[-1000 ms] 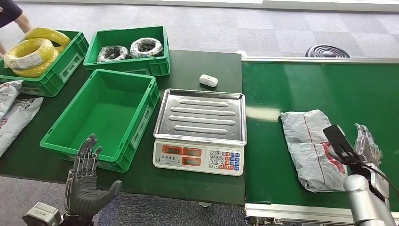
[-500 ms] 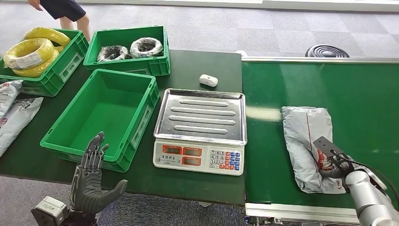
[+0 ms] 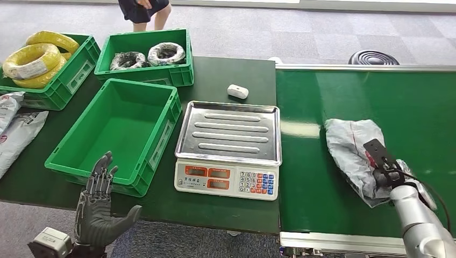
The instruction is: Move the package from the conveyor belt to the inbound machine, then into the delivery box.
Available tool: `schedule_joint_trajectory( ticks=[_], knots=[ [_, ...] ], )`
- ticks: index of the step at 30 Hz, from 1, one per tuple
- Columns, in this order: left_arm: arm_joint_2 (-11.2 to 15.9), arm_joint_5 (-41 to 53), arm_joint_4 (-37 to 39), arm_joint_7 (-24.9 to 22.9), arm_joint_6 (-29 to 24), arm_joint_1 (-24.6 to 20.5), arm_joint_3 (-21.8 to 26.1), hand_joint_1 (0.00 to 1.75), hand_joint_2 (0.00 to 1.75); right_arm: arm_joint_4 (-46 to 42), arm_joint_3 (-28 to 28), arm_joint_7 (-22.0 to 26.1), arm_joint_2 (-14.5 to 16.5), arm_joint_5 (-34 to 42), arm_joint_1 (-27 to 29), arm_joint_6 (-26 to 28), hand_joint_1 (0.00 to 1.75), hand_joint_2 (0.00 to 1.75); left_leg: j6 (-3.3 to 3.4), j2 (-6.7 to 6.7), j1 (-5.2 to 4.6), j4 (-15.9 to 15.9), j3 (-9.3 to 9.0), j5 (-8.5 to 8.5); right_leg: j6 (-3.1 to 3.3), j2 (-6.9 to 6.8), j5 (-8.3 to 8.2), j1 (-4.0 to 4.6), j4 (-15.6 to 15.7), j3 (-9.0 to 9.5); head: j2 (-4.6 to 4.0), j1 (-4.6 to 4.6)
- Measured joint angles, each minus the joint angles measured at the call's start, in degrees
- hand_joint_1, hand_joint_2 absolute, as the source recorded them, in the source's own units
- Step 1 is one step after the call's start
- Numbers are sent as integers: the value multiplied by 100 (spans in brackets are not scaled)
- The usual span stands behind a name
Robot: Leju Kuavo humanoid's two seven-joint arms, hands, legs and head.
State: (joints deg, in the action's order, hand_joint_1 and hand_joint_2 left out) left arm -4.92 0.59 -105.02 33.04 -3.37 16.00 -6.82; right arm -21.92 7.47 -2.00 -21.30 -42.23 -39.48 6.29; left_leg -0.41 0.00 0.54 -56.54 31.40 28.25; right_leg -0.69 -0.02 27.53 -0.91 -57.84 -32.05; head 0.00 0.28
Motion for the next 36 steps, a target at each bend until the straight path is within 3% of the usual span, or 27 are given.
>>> schedule_joint_trajectory(
  ticks=[2,8,11,13,15,19,21,27,33,34,36],
  knots=[
    [-26,2,-55,-4,-31,40,14,0,175,-108,128,299,42,196,-81,395,175,175,0,-1,0,0,1,0,0,-2,0,0,0,0,0,1],
    [-94,7,-118,-1,-94,87,26,0,175,-1165,616,1931,360,1416,-29,2000,175,175,0,-3,0,0,3,-1,0,-4,0,0,0,-1,0,0],
    [-104,0,-117,10,-113,65,23,0,175,-1950,667,2193,562,1724,25,2430,175,175,0,3,0,0,0,-1,0,2,0,0,-1,-4,0,-2],
    [-106,-11,-116,26,-118,51,21,0,175,-2361,656,2257,679,1859,32,2364,175,175,0,4,1,1,1,-1,0,2,0,1,-1,-3,0,0],
    [-102,-37,-106,63,-94,35,19,0,175,-2685,565,2229,825,2059,6,1867,175,175,-1,8,1,2,6,-1,2,5,-1,1,-2,-2,0,0],
    [-55,-109,-4,170,120,-107,16,0,175,-2891,-87,1795,1126,2344,-293,-652,175,175,-4,32,1,3,-3,-6,9,23,-8,3,-4,-4,0,0],
    [-35,-120,69,196,266,-179,17,0,175,-2759,-537,1677,1306,2024,-536,-1365,175,175,-7,28,3,3,-4,-14,10,20,-10,5,-5,-6,0,0],
    [-13,-73,259,168,598,-364,20,0,175,-1952,-1743,1459,1883,1335,-1205,-2297,175,175,-8,4,5,2,5,-22,11,0,-10,9,-7,-8,0,2],
    [-17,27,359,42,703,-505,32,0,175,-1158,-2620,1213,2400,1002,-1493,-3135,175,175,-8,3,4,2,8,-21,10,1,-10,8,-6,-13,0,1],
    [-20,38,363,29,701,-504,37,0,175,-1058,-2736,1139,2457,949,-1536,-3209,146,175,-8,2,4,2,9,-21,10,0,-10,7,-6,-13,0,1],
    [-26,56,365,8,692,-498,55,0,175,-885,-2934,1050,2537,886,-1629,-3324,59,175,-8,1,4,2,10,-21,10,-1,-10,7,-6,-13,0,1]
  ],
)
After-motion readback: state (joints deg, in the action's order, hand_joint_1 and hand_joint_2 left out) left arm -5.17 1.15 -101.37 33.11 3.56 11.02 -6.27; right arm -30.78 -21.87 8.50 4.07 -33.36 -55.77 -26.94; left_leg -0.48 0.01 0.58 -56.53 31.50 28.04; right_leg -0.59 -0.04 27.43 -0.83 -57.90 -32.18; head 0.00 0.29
